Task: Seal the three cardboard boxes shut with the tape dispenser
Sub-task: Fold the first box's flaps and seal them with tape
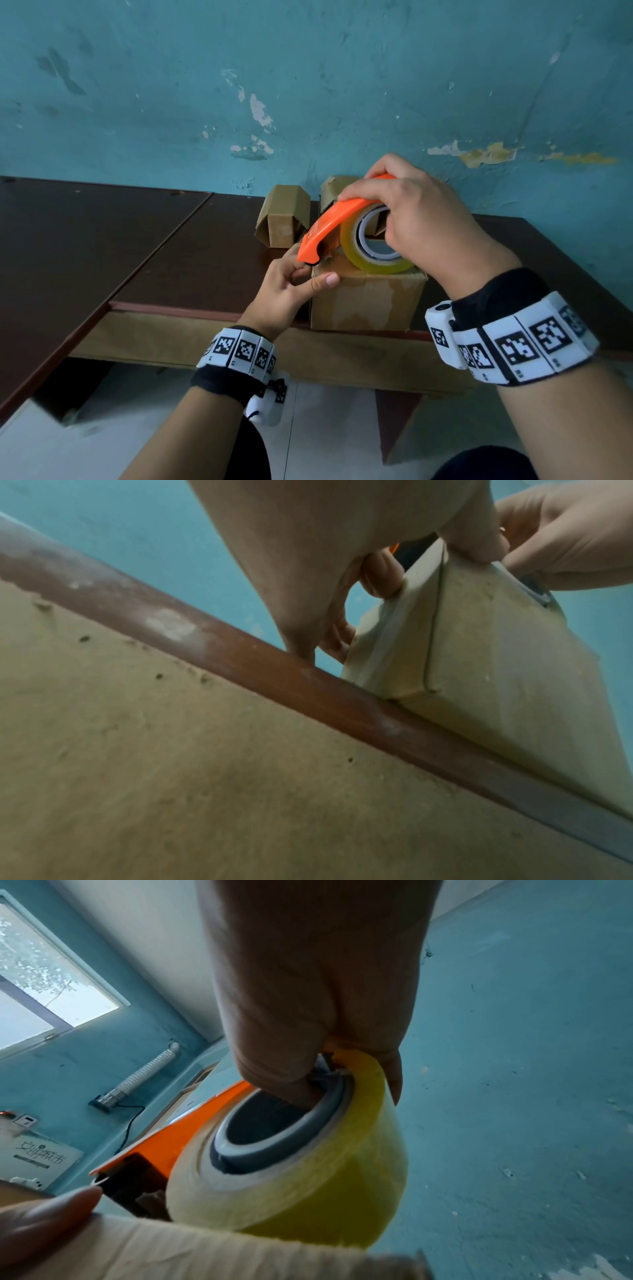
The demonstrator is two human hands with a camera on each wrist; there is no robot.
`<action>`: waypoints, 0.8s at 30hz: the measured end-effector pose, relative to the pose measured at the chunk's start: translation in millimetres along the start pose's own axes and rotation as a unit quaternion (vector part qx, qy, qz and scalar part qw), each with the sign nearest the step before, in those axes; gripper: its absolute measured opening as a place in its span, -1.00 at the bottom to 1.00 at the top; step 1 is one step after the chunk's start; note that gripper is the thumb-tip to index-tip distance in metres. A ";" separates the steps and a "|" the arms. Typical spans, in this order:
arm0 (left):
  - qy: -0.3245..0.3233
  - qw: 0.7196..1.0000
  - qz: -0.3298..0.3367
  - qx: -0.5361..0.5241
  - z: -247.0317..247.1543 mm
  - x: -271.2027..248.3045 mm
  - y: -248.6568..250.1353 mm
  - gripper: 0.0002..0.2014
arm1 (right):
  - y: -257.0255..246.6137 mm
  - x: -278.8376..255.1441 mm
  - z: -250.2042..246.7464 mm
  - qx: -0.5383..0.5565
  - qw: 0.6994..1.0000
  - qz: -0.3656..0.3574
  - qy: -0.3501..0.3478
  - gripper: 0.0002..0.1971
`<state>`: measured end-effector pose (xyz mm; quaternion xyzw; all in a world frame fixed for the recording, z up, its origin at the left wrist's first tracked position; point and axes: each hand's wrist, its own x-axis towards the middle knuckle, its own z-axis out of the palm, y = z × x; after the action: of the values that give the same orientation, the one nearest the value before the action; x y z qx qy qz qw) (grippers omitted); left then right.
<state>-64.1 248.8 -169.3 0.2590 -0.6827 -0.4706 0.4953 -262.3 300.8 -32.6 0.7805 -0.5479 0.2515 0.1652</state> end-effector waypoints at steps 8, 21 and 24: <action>-0.024 0.999 -0.004 -0.022 -1.5 -0.2 -2.2 -0.46 | -1.2 -4.4 2.6 -0.032 0.999 0.012 0.031 -0.41; 0.002 1.000 0.018 0.019 2.0 -5.2 1.6 -0.65 | 16.0 -21.5 -1.5 0.043 0.994 0.054 0.082 -0.40; 0.014 0.999 0.010 -0.040 6.5 -12.3 1.1 -0.66 | 16.9 -21.8 -2.7 0.062 0.994 0.054 0.078 -0.40</action>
<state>-65.3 261.9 -174.1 0.2383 -0.6588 -0.4890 0.5196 -284.7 313.2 -43.2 0.7365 -0.5582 0.3535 0.1449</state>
